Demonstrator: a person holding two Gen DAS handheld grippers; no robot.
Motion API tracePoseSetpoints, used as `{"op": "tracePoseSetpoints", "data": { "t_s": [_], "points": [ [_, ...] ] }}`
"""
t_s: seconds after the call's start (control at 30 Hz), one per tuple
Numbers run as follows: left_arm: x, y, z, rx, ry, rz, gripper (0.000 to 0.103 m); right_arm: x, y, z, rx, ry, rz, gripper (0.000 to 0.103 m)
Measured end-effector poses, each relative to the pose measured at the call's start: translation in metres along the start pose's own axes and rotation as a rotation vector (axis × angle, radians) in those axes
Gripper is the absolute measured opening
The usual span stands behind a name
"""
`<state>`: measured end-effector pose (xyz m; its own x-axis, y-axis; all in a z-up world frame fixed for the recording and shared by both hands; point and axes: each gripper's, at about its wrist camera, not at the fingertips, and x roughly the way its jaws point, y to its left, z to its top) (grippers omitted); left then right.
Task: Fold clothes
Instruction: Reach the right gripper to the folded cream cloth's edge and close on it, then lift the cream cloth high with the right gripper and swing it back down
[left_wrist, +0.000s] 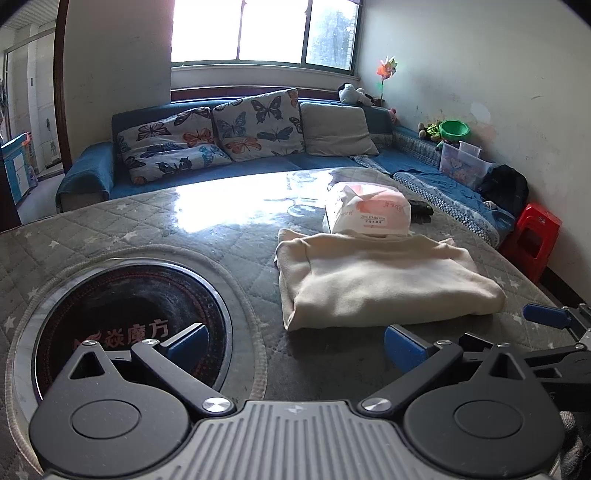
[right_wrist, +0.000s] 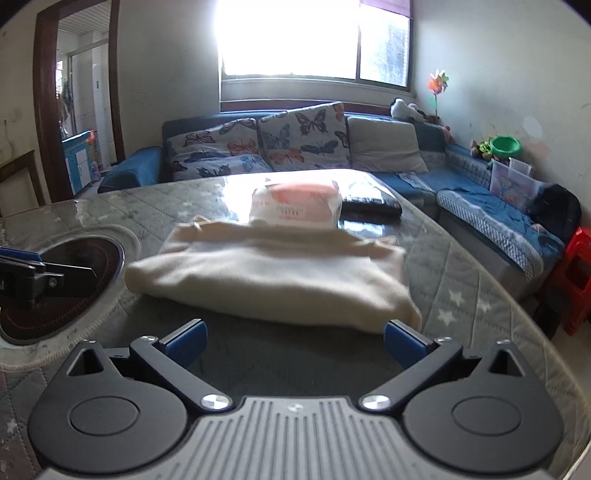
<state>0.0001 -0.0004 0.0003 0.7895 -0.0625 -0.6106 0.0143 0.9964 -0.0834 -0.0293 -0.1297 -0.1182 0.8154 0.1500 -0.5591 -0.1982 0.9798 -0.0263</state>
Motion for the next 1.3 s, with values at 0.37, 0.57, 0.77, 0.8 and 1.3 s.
{"op": "tracePoseSetpoints", "data": {
  "t_s": [0.37,0.57,0.77,0.8,1.3],
  "points": [
    [0.017,0.015,0.056,-0.036,0.013,-0.045,0.103,0.031,-0.034,0.058,0.002,0.037,-0.019,0.092],
    [0.030,0.016,0.072,0.034,0.010,-0.031,0.103,0.101,-0.048,0.084,-0.023,0.131,-0.003,0.075],
    [0.040,0.024,0.074,0.044,0.035,-0.031,0.103,0.161,-0.047,0.091,-0.063,0.191,0.014,0.064],
    [0.042,0.027,0.073,0.043,0.040,-0.030,0.103,0.168,-0.046,0.091,-0.067,0.201,0.021,0.062],
    [0.023,0.062,0.068,-0.017,0.021,0.029,0.103,0.130,-0.043,0.119,-0.066,0.100,0.052,0.006]
  ]
}}
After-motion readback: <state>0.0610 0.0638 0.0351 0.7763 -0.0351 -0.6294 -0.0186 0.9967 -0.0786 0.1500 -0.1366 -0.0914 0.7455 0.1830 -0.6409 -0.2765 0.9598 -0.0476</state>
